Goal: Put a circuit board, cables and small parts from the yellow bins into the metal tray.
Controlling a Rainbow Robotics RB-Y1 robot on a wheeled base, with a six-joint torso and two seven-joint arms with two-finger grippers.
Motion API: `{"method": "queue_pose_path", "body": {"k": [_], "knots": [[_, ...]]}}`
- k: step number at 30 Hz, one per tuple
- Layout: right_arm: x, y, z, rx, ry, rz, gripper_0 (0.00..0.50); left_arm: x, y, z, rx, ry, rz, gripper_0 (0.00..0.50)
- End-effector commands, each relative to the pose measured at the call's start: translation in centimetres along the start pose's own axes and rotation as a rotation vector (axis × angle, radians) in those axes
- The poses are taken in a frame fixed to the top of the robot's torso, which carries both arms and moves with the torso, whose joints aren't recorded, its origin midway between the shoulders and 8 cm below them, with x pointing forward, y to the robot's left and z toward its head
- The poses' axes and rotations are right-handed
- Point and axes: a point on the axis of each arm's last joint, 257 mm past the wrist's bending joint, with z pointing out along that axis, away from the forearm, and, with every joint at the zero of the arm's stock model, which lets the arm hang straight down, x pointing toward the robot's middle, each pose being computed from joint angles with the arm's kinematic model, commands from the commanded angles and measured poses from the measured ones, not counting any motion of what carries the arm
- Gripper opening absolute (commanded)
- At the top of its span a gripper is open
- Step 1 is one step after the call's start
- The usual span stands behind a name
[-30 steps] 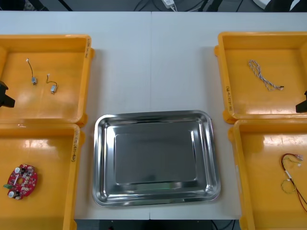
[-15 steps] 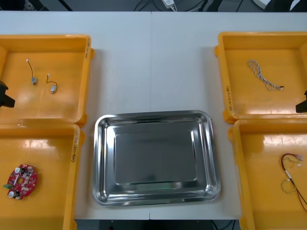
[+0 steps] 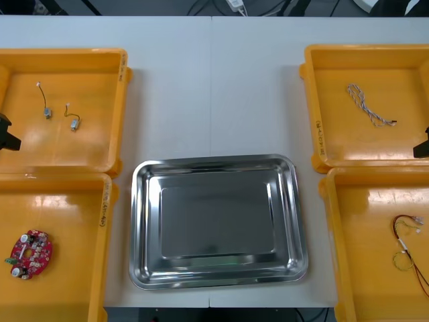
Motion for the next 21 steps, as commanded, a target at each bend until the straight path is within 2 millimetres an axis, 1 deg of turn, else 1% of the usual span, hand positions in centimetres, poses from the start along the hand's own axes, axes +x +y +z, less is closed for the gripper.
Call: {"method": "queue_pose_path", "body": {"k": [1, 21], "knots": [[-1.13, -0.45, -1.39, 0.015, -0.047, 0.002, 0.500, -2.14, -0.23, -2.40, -0.007, -0.071, 0.095, 0.500], [-1.13, -0.45, -1.39, 0.015, -0.047, 0.002, 0.500, -2.14, -0.23, -2.40, -0.007, -0.071, 0.095, 0.500]]}}
